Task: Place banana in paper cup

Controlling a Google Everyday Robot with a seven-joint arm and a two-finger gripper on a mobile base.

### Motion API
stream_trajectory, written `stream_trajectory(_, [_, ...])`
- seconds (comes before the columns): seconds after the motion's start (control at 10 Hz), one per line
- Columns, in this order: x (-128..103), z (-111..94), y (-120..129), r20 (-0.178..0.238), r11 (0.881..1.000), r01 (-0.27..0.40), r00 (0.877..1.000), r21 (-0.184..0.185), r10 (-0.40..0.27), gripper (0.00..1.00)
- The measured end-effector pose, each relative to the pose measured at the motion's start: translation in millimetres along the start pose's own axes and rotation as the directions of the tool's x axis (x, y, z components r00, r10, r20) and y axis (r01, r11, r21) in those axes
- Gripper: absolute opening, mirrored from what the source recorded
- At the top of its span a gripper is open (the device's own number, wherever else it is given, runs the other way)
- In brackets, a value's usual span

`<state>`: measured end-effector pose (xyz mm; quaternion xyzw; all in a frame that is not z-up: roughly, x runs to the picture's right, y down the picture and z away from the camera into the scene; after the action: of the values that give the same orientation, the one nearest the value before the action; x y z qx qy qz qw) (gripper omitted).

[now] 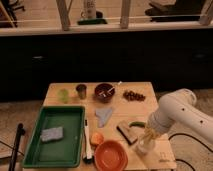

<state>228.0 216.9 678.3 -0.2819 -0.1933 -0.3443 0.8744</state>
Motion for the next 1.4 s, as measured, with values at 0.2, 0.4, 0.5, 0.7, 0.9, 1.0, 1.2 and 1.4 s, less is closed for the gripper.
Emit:
stream_trajectory(0.2, [-2.4, -1.3, 0.9, 0.020, 1.000, 0.012, 1.000, -0.003, -0.012, 0.00])
stream_trajectory(0.4, [-4.5, -1.4, 4.4, 0.039, 1.000, 0.015, 0.999, -0.010, -0.014, 0.00])
stream_trajectory(0.5, [-5.9, -1.1, 2.9, 0.045, 1.000, 0.020, 0.999, -0.010, -0.019, 0.00])
stream_trajectory(0.7, [-8.7, 0.1, 1.2, 0.059, 0.999, 0.030, 0.998, -0.018, -0.029, 0.02])
stream_trajectory(0.9, [-9.3, 0.1, 1.3, 0.069, 0.999, 0.030, 0.997, -0.021, -0.028, 0.16])
stream_trajectory(1.0, [-9.6, 0.2, 0.7, 0.073, 0.999, 0.031, 0.997, -0.023, -0.029, 0.27])
stream_trajectory(1.2, [-9.2, 0.1, 1.4, 0.077, 0.999, 0.027, 0.997, -0.025, -0.025, 0.48])
stream_trajectory(1.4, [-8.7, -0.4, 2.1, 0.078, 0.999, 0.024, 0.997, -0.026, -0.022, 0.68])
